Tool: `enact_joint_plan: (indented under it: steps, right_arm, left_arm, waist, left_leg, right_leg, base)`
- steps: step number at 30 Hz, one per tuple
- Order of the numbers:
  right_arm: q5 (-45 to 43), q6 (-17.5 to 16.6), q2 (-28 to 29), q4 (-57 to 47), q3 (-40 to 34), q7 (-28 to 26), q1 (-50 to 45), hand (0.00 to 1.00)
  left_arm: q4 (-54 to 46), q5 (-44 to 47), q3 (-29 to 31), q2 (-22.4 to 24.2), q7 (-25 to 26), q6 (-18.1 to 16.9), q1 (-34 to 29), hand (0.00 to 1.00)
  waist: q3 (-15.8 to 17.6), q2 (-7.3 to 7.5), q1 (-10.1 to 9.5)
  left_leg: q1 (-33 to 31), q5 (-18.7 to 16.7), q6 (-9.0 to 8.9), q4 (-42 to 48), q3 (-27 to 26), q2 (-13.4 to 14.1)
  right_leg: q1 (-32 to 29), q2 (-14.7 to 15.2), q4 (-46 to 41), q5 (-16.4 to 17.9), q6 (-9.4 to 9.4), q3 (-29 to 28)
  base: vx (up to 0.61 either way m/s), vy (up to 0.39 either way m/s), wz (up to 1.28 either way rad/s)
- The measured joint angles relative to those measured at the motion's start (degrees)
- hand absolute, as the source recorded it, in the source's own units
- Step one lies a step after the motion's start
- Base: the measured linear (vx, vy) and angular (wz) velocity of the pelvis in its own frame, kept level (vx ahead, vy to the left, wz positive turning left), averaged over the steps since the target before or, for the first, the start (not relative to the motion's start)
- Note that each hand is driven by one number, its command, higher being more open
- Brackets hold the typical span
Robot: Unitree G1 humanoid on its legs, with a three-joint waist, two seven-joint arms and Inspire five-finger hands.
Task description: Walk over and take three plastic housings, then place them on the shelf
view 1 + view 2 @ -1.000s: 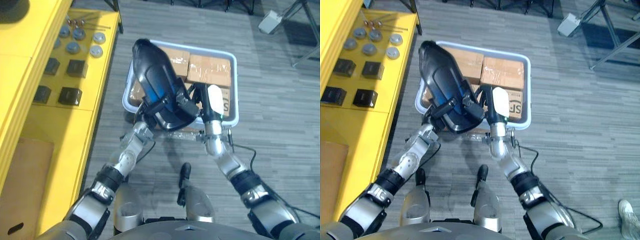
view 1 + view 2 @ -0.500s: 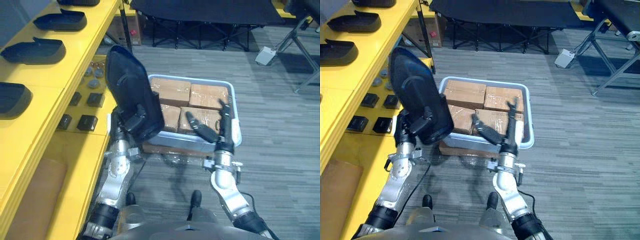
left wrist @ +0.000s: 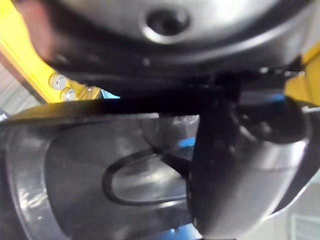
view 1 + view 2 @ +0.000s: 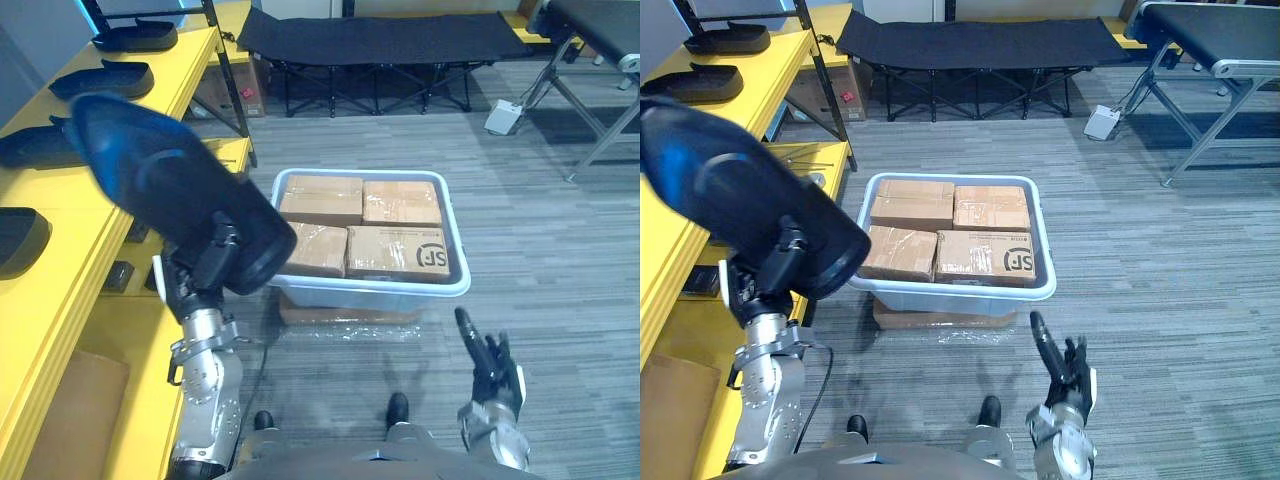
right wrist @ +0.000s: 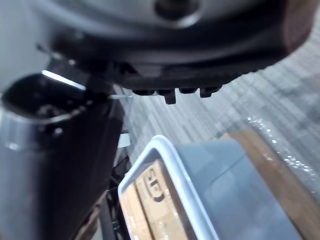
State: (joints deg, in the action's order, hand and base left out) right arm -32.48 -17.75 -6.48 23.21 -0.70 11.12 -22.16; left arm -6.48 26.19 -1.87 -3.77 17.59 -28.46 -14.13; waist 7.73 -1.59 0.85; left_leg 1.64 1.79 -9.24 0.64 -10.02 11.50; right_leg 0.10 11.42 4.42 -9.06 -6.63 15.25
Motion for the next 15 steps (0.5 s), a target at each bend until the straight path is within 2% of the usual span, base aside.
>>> enact_joint_plan:
  steps: [3, 8, 10, 15]
  right_arm:
    - [0.0, 0.0, 0.1, 1.4, 0.0, -3.3, 1.1, 1.00]
    - [0.4, -0.2, 0.1, 3.6, 0.6, -4.5, 7.7, 1.00]
    - [0.8, -0.4, 0.1, 4.1, 1.7, -4.5, 10.3, 1.00]
    - [1.8, -0.6, 0.1, 6.5, 4.1, -5.4, 14.4, 1.00]
  left_arm:
    - [-2.1, 0.3, 2.7, 0.6, 0.3, -0.3, -0.3, 0.00]
    - [-7.9, -1.6, 6.1, 0.7, 3.9, -0.1, -1.1, 0.00]
    - [-10.5, -3.4, 9.7, 1.3, 4.8, 0.0, -2.8, 0.00]
    - [-11.9, -3.8, 17.1, 4.4, 5.0, 0.1, -7.0, 0.00]
  waist:
    - [-0.1, -0.13, -0.86]
    - [-1.4, -0.80, -2.95]
    - [-1.9, -1.58, -5.11]
    - [-3.0, -2.00, -9.19]
  left_leg:
    - [-0.3, 0.1, 0.31, 0.0, 1.6, -0.1]
    - [-3.4, 0.8, 1.21, 0.0, 7.2, -0.8]
    - [-4.6, 1.8, 1.54, 0.0, 10.4, -1.2]
    - [-6.1, 2.4, 1.41, 0.2, 16.6, -2.8]
  right_leg:
    - [1.2, 0.2, 0.1, 0.4, -0.14, 2.0]
    - [2.3, 0.8, 0.4, 0.9, -0.15, 7.9]
    - [3.5, 0.9, 0.4, 1.2, -0.30, 11.2]
    - [7.0, 1.5, 0.4, 2.4, -1.19, 18.1]
  base:
    - [-0.04, 0.001, 0.27]
    - [-0.04, 0.002, 0.56]
    - [0.01, -0.007, 0.68]
    - [0.02, -0.002, 0.74]
